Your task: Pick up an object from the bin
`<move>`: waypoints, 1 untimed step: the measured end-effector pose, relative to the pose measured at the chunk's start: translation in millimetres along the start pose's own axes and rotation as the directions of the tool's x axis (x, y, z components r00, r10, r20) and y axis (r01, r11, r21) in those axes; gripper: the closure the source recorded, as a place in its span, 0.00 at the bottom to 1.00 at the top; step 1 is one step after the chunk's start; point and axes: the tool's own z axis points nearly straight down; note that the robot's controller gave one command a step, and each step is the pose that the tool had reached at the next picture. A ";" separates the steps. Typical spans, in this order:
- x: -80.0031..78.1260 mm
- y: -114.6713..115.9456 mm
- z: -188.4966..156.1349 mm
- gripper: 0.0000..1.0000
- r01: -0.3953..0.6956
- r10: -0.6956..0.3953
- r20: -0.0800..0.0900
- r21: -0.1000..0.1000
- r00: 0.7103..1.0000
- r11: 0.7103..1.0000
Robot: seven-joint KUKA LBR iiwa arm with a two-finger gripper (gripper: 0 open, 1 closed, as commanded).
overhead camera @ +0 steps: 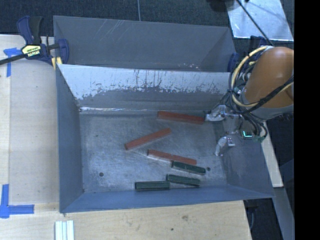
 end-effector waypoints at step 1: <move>-2.1 0.3 -4.4 0.00 0.003 -0.003 0.008 0.001 1.000 1.000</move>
Offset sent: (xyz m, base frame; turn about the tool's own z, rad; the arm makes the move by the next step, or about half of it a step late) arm -0.0687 0.0387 -0.0489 -0.1268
